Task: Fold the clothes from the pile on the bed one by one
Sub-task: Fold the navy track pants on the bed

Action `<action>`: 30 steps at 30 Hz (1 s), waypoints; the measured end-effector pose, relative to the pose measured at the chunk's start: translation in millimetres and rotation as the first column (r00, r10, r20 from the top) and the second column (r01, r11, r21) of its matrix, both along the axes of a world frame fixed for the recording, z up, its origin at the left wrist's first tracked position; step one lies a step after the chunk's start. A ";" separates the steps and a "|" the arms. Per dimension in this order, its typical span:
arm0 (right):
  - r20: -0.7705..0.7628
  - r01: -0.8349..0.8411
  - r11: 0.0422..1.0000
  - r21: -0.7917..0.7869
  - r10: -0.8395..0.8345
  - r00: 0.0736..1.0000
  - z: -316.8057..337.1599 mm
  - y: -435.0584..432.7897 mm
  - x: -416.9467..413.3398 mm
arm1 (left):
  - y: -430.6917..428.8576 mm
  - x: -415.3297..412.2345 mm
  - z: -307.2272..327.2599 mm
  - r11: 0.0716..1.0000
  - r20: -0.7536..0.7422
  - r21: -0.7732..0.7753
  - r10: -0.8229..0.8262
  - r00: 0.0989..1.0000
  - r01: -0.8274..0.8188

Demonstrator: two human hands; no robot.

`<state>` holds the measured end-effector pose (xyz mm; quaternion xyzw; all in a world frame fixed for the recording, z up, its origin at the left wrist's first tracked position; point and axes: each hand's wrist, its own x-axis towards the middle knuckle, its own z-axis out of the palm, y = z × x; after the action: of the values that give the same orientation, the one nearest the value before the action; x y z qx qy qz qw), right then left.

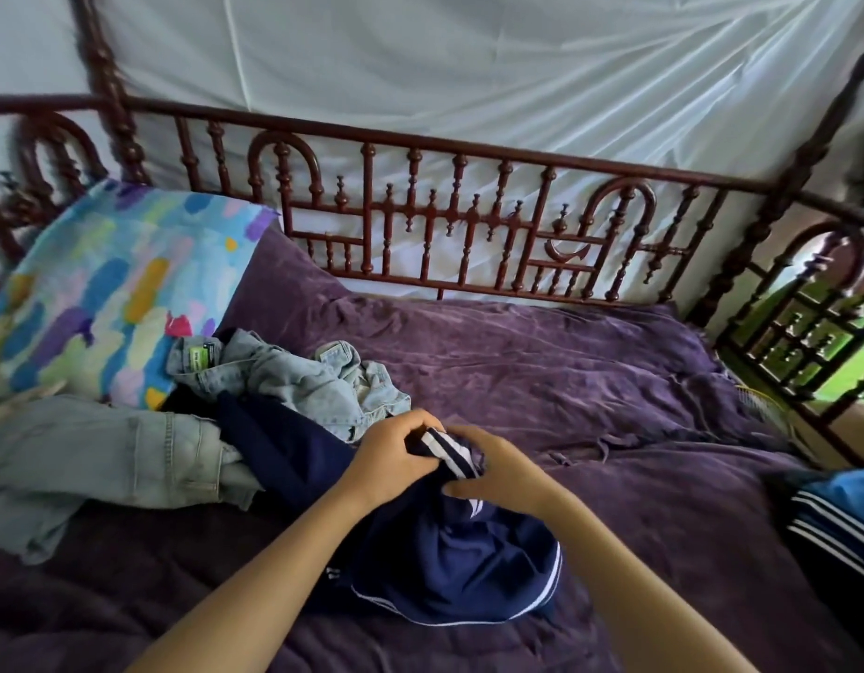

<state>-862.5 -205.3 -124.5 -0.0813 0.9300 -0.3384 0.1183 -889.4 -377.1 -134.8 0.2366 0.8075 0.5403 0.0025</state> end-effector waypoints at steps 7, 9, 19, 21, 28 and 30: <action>-0.199 0.205 0.913 -0.354 -0.287 0.937 20.2 -5.2 -7.6 | -12.2 14.0 -24.1 0.980 0.023 -0.126 0.155 0.988 -0.151; -0.199 0.265 0.844 -0.466 -0.391 0.899 39.5 -2.7 -13.9 | -16.4 20.3 -47.4 0.918 0.070 -0.358 0.211 0.975 -0.173; -0.238 0.274 0.709 -0.650 -0.532 0.813 103.6 26.3 -32.1 | -29.1 26.3 -105.7 0.971 0.510 -0.234 0.078 0.857 0.051; -0.235 0.294 0.706 -0.644 -0.548 0.803 102.8 33.4 -30.9 | -31.2 27.5 -107.6 0.982 0.485 -0.189 0.102 0.869 -0.010; -0.081 0.460 0.513 -0.725 -0.726 0.683 111.3 80.9 -28.3 | -64.4 -13.3 -51.9 0.929 0.260 -0.065 0.368 0.893 -0.364; -0.048 0.470 0.440 -0.765 -0.767 0.640 123.4 87.4 -28.7 | -72.5 -39.4 -7.4 0.891 0.097 -0.062 0.454 0.886 -0.449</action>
<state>-891.3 -117.9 -1.1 0.1698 0.6948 -0.6547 -0.2443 -928.7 -449.6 -142.2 0.0126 0.8491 0.5227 -0.0749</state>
